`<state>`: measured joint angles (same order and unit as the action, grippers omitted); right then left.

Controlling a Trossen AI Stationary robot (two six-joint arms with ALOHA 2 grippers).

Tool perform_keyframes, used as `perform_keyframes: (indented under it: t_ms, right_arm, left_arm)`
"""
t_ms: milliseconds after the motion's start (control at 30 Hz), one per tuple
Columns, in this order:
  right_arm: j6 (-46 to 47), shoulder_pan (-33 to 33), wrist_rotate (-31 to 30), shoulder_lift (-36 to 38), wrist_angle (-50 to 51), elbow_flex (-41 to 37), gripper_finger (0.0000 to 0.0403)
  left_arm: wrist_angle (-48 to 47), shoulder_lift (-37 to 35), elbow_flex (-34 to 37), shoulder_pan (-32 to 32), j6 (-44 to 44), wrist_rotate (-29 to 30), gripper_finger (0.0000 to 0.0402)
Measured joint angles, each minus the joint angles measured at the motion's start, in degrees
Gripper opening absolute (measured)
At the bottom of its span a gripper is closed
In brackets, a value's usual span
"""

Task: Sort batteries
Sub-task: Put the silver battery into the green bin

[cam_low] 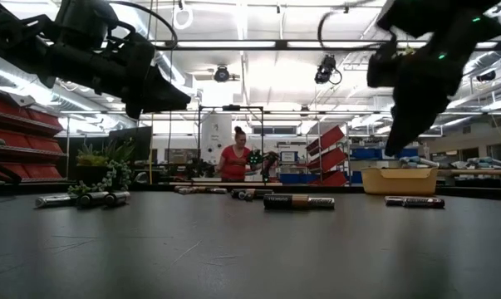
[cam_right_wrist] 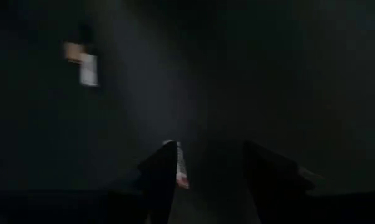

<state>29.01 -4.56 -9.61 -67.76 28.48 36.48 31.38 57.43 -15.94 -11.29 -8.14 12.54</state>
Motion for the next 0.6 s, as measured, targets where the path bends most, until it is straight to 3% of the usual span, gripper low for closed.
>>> perform_keyframes:
  t_ms: [233,600]
  right_arm:
    - [7.88,-11.16,-6.03,-5.9,-5.53,-2.49,0.0178]
    - [7.41,-13.81,-7.03,-14.95,-9.46,-2.41,0.0162]
  left_arm:
    - [0.24,0.0,0.0,0.92,-0.02,0.02,0.0156]
    - [0.52,0.0,0.0,0.92,-0.25,0.04,0.0156]
